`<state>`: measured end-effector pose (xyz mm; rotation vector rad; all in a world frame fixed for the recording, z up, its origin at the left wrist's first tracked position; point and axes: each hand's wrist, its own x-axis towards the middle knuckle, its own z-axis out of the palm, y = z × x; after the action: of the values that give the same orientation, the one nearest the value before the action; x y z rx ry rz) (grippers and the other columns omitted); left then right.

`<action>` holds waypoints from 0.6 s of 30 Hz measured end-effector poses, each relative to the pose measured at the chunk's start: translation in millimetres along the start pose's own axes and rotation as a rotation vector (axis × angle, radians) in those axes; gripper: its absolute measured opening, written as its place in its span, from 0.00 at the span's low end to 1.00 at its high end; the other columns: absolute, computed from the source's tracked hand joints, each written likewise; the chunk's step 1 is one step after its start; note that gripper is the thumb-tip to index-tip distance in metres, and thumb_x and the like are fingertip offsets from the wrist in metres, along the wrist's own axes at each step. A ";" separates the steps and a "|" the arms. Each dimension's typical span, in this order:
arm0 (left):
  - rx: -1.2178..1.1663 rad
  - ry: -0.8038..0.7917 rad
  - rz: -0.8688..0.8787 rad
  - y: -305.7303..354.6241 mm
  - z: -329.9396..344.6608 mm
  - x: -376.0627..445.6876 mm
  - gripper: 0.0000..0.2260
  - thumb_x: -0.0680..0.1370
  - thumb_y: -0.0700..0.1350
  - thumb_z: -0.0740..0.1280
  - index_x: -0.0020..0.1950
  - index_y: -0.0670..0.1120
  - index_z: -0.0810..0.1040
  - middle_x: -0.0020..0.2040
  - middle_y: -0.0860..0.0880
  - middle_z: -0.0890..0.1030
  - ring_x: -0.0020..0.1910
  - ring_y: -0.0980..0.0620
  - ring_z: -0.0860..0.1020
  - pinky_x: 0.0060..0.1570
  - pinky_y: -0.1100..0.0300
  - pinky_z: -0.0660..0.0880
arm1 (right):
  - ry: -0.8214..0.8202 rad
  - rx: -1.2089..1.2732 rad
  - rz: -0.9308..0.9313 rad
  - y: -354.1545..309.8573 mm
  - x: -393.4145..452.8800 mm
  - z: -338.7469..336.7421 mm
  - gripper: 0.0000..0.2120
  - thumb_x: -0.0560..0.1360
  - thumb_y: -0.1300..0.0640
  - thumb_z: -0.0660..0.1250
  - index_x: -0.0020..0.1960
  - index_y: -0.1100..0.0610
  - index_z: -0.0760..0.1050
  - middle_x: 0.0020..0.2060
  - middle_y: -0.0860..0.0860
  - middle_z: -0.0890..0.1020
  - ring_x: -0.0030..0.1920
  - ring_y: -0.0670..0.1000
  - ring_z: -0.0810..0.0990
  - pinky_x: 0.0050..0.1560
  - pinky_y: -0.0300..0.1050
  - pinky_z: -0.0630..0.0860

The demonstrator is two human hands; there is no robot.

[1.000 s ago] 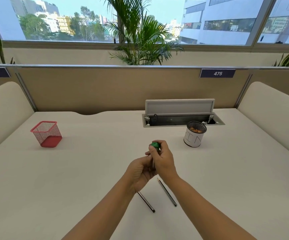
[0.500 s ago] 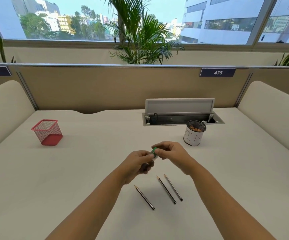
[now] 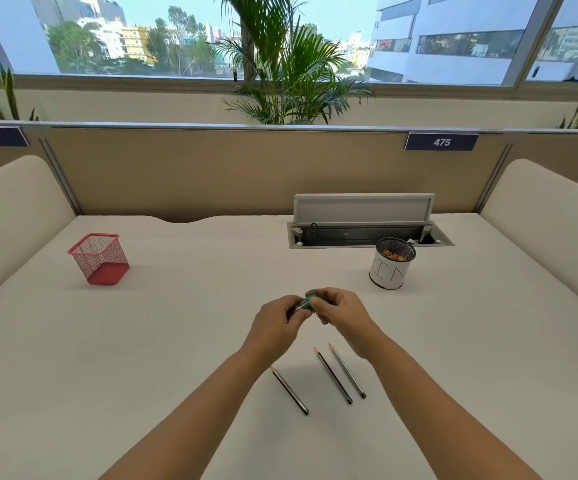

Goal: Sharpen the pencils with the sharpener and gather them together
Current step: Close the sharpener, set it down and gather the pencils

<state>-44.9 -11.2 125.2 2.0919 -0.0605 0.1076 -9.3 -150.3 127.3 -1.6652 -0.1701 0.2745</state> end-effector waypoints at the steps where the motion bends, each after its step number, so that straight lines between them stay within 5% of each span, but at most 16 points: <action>1: 0.015 -0.012 -0.005 -0.2 -0.4 2.4 0.07 0.78 0.46 0.63 0.50 0.45 0.78 0.36 0.51 0.76 0.34 0.54 0.71 0.37 0.61 0.68 | 0.003 0.004 0.006 -0.5 1.6 0.3 0.06 0.77 0.63 0.63 0.50 0.59 0.78 0.38 0.57 0.77 0.35 0.48 0.71 0.38 0.38 0.71; 8: -0.016 -0.130 -0.129 -1.9 -1.3 16.1 0.09 0.78 0.46 0.62 0.56 0.44 0.72 0.44 0.47 0.76 0.42 0.52 0.72 0.42 0.60 0.70 | -0.050 -0.111 0.076 -10.3 12.0 -1.6 0.12 0.78 0.56 0.63 0.57 0.62 0.77 0.43 0.54 0.81 0.40 0.47 0.77 0.43 0.36 0.75; 13: 0.188 -0.049 0.002 -9.1 2.1 13.2 0.07 0.78 0.43 0.62 0.53 0.43 0.76 0.42 0.49 0.78 0.39 0.52 0.73 0.37 0.64 0.68 | 0.036 -0.100 0.182 -4.1 14.5 1.6 0.16 0.76 0.54 0.66 0.51 0.69 0.79 0.35 0.55 0.78 0.33 0.47 0.72 0.38 0.37 0.72; 18: 0.245 -0.019 0.074 -24.6 9.1 2.8 0.09 0.77 0.43 0.62 0.55 0.44 0.78 0.42 0.50 0.78 0.40 0.52 0.74 0.41 0.62 0.70 | 0.019 -0.008 0.228 9.1 10.8 3.8 0.14 0.75 0.57 0.67 0.51 0.70 0.79 0.34 0.53 0.79 0.32 0.47 0.73 0.38 0.35 0.74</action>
<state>-39.5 -6.8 99.7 2.3359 -0.1430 0.1460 -0.5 -144.8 117.0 -1.6960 0.0331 0.4301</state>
